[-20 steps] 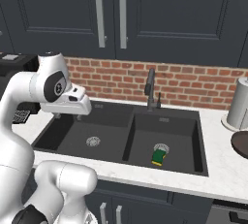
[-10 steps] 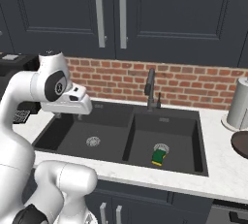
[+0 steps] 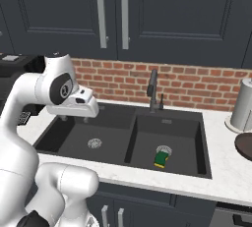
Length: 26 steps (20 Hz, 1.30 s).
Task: Pick the pan and sponge and place them into the sink. Then turn on the water.
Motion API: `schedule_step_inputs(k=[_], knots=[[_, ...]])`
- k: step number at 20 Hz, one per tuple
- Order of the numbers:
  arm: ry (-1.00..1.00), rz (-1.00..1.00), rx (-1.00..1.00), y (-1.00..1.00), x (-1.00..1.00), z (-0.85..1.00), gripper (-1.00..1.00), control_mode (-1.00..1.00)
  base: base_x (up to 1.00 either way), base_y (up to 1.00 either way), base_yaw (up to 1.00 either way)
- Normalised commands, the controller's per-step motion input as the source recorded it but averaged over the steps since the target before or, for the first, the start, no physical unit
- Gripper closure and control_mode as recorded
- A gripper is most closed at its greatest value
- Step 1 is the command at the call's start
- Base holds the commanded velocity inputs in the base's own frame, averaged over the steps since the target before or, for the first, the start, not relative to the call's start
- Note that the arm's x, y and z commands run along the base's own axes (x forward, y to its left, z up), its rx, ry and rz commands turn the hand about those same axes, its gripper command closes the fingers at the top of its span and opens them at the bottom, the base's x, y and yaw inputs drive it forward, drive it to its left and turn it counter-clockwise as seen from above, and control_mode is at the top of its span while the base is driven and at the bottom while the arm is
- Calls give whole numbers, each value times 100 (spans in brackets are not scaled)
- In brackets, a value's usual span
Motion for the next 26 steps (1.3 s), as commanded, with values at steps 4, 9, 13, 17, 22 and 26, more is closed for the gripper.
schedule_step_inputs(k=[4,9,13,17,22,26], knots=[[0,0,0,-7,-1,0,-100,-100,0,0,0],[0,0,0,0,0,0,-100,100,-13,-8,0],[0,0,0,0,0,0,-100,100,-50,-38,0],[0,0,0,0,0,0,-100,100,-53,-62,0],[0,0,0,0,0,0,-100,100,-7,-66,0],[0,0,0,0,0,0,-100,100,0,-66,0]])
